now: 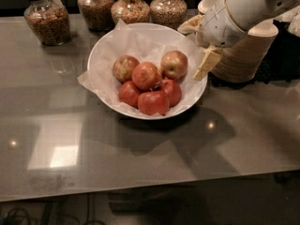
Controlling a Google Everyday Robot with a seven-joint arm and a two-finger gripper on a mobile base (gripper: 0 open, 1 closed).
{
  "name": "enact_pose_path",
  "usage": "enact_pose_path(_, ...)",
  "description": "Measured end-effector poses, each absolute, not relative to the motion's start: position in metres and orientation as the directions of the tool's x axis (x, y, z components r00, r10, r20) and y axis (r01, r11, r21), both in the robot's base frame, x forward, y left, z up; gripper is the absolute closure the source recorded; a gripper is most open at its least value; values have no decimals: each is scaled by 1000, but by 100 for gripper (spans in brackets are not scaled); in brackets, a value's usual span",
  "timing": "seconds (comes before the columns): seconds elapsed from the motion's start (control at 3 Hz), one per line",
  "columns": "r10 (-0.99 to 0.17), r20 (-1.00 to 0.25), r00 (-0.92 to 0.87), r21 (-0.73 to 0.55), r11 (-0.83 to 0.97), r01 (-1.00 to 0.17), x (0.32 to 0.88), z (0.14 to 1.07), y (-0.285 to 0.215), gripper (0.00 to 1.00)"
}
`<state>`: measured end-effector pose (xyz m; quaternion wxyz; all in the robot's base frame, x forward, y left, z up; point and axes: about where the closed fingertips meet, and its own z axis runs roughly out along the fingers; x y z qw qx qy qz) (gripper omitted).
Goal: Pick apple from white bowl
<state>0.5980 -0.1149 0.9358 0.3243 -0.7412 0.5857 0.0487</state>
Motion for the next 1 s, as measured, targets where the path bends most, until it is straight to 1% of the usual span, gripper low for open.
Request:
enact_pose_path(0.67,-838,-451,309,-387,-129,-913,603,922,-106,18)
enact_pose_path(1.0,-838,-447,313,-382,-137,-914,603,921,-103,23)
